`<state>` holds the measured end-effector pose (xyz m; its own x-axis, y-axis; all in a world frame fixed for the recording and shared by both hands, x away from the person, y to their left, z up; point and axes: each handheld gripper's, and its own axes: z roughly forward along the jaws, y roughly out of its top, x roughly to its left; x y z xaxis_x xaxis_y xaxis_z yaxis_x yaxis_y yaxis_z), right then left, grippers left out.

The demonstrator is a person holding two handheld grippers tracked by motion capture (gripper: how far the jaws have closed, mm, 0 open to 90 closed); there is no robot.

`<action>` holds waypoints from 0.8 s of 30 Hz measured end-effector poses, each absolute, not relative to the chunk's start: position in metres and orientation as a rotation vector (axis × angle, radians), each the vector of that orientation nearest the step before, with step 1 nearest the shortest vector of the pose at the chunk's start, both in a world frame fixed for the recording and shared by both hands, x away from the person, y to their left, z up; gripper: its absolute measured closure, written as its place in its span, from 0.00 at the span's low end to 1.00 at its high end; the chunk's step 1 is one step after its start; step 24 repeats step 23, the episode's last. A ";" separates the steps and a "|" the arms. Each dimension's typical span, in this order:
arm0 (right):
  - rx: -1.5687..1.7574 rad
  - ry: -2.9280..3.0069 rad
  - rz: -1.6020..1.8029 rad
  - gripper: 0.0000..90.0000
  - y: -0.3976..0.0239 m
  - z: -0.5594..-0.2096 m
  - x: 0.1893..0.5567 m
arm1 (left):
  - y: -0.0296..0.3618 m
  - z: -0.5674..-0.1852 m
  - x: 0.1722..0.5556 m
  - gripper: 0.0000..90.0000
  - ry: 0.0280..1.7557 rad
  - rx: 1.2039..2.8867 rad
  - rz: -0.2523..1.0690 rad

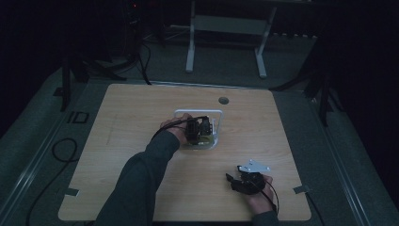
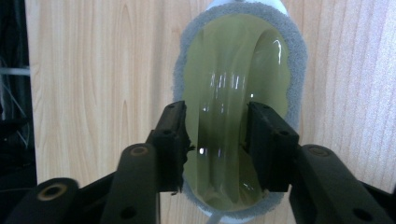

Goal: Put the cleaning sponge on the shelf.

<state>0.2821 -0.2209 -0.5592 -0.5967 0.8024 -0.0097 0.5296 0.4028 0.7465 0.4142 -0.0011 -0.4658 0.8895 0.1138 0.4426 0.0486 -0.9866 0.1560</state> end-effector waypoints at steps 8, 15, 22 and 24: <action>1.150 2.296 1.022 0.44 -0.221 -0.559 0.282 | 0.002 -0.457 0.409 0.60 0.148 2.884 0.710; 1.150 2.296 1.022 0.44 -0.221 -0.559 0.282 | 0.008 -0.449 0.401 0.60 0.148 2.855 0.734; 1.151 2.295 1.022 0.44 -0.221 -0.559 0.282 | 0.018 -0.440 0.396 0.60 0.193 2.816 0.725; 1.152 2.295 1.022 0.44 -0.221 -0.559 0.282 | 0.020 -0.439 0.395 0.60 0.198 2.811 0.724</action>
